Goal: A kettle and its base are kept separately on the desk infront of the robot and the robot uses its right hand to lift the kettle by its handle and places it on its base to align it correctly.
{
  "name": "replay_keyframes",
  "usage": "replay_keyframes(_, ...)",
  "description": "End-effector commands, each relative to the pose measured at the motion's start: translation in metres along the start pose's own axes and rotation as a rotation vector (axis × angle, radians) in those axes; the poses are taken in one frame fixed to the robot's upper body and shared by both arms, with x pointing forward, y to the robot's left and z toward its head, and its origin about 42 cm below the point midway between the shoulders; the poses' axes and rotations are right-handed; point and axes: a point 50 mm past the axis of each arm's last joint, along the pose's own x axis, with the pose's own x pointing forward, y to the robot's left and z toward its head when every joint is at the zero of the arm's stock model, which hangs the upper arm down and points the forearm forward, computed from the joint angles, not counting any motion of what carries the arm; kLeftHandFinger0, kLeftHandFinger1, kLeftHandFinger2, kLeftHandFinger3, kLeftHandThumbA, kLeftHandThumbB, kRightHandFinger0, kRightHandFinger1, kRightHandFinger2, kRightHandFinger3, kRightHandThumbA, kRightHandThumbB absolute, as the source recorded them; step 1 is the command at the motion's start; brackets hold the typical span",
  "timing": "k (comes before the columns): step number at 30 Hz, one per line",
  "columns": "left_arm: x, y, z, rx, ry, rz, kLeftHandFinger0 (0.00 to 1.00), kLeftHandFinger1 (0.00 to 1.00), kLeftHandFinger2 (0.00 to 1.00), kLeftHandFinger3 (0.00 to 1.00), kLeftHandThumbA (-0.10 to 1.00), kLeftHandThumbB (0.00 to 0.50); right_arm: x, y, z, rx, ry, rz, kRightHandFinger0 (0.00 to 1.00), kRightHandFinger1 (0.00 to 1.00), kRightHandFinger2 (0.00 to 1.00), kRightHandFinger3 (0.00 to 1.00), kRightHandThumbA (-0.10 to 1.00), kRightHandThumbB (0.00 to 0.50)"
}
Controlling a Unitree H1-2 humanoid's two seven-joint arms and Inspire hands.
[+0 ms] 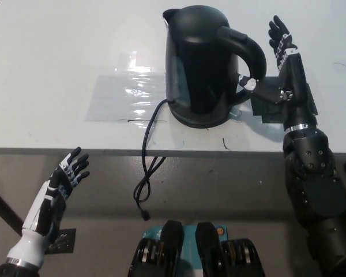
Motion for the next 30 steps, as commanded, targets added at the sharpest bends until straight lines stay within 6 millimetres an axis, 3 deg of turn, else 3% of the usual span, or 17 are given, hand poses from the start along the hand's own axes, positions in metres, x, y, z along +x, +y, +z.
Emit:
replay_keyframes(1,0.007,0.004,0.012,0.015,-0.060,-0.002,1.00,1.00,1.00,1.00,1.00,0.114,0.019,-0.002,0.028,-0.068,-0.112,-0.076,1.00,1.00,1.00,1.00,1.00,0.500)
replay_keyframes(10,0.007,0.003,0.012,0.012,-0.063,-0.008,1.00,1.00,1.00,1.00,1.00,0.112,0.015,-0.012,0.038,-0.044,-0.145,-0.068,1.00,1.00,1.00,1.00,0.98,0.500)
replay_keyframes(19,0.007,0.004,0.011,0.012,-0.056,-0.003,1.00,1.00,1.00,1.00,1.00,0.113,0.004,-0.023,0.083,0.092,-0.256,-0.005,1.00,1.00,1.00,1.00,0.98,0.500)
replay_keyframes(25,0.006,0.003,0.011,0.012,-0.057,-0.006,1.00,1.00,1.00,1.00,1.00,0.105,-0.010,-0.032,0.100,0.138,-0.290,0.055,1.00,1.00,1.00,1.00,0.90,0.500)
replay_keyframes(30,0.008,0.003,0.012,0.009,-0.060,-0.011,1.00,1.00,1.00,1.00,1.00,0.109,-0.029,-0.045,0.113,0.134,-0.320,0.054,1.00,1.00,1.00,1.00,0.92,0.500)
